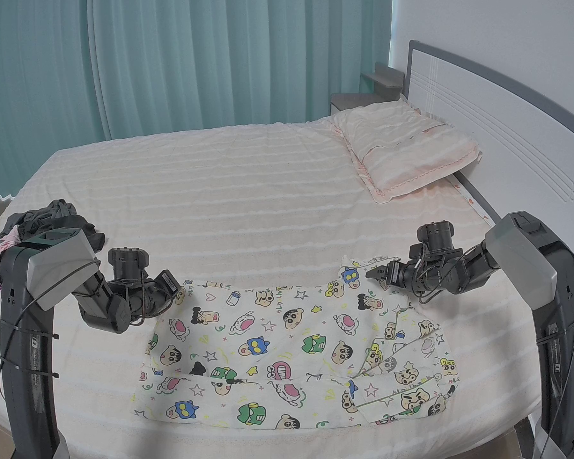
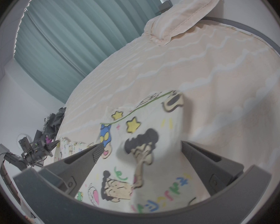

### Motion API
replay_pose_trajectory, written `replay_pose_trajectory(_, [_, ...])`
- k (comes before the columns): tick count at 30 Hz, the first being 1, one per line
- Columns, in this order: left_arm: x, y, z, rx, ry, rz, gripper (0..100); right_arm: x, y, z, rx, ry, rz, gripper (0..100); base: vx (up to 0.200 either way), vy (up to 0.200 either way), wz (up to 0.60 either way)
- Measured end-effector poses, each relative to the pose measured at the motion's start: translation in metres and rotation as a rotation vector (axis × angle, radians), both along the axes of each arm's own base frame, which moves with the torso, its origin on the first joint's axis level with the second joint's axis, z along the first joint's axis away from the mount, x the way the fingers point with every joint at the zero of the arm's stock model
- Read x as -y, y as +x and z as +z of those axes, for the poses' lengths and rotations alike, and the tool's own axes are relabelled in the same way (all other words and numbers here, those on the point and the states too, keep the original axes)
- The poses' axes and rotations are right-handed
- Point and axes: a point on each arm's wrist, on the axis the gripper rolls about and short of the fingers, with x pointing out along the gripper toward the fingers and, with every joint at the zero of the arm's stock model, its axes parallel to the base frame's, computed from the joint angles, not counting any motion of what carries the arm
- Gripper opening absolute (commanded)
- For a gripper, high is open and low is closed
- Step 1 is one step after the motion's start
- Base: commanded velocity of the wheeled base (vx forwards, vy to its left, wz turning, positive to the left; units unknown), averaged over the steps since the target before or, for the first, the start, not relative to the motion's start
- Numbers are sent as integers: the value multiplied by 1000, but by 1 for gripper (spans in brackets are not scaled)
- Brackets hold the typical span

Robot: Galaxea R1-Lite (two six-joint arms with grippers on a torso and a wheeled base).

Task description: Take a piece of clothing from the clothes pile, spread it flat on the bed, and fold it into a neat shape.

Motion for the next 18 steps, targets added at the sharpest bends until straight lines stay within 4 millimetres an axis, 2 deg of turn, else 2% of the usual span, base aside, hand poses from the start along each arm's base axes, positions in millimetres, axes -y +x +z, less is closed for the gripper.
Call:
replay_pose_trajectory(4, [0,0,0,0,0,0,0,-4,-3,3,-3,13,24,100,0,0,0])
replay_pose_trajectory(5, [0,0,0,1,0,0,0,-4,-3,4,-4,15,24,0,0,0,0])
replay_pose_trajectory(12, [0,0,0,-1,-1,-1,0,-4,-2,7,2,27,30,0,0,0,0])
replay_pose_trajectory(18, [0,-1,0,0,-1,-2,0,4,0,6,3,30,12,0,0,0,0])
